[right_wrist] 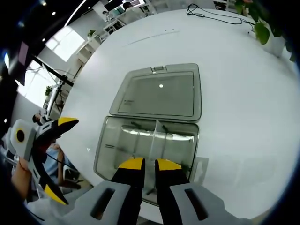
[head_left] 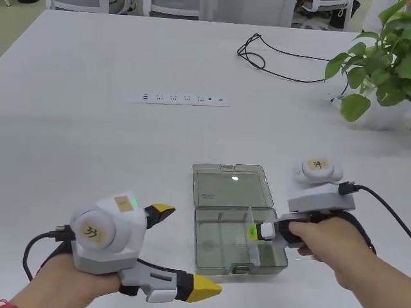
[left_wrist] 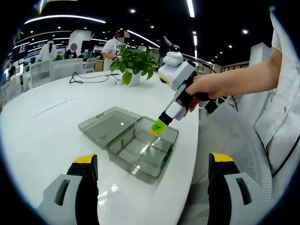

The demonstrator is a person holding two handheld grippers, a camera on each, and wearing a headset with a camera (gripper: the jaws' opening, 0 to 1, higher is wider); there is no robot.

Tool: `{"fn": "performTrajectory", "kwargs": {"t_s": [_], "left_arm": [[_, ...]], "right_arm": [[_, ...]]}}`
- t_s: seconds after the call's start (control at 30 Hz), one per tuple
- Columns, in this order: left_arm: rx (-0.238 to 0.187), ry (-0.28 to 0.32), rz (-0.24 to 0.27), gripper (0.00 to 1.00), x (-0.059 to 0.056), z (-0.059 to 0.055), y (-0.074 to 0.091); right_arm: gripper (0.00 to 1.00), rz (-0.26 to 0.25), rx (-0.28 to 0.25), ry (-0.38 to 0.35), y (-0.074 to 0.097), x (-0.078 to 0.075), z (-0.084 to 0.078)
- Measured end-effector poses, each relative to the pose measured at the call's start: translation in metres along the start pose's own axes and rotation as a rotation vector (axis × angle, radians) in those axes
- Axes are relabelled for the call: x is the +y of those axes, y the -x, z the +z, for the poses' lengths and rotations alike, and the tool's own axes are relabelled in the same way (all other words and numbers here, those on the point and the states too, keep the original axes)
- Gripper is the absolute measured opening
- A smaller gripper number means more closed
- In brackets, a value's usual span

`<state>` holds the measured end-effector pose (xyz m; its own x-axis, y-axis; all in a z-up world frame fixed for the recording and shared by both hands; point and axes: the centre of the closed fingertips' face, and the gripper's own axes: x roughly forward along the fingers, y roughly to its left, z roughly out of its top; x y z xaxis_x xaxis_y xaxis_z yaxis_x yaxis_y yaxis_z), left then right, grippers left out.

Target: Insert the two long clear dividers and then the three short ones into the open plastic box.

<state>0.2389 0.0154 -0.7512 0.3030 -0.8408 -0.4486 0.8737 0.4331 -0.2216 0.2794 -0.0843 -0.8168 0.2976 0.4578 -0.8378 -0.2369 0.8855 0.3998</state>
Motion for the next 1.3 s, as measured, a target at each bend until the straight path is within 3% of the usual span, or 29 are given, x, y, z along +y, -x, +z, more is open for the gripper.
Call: {"fn": "performTrajectory", "kwargs": {"t_s": [0.53, 0.8, 1.3], "left_arm": [[-0.009, 0.025, 0.062, 1.0, 0.0, 0.001, 0.01], [-0.014, 0.037, 0.09, 1.0, -0.002, 0.001, 0.014], [-0.021, 0.059, 0.146, 1.0, 0.0, 0.001, 0.021]], "right_arm": [[0.13, 0.058, -0.021, 0.056, 0.001, 0.003, -0.002], [0.17, 0.087, -0.051, 0.084, 0.013, 0.003, 0.003], [0.31, 0.164, -0.174, 0.24, 0.047, 0.009, 0.021]]}}
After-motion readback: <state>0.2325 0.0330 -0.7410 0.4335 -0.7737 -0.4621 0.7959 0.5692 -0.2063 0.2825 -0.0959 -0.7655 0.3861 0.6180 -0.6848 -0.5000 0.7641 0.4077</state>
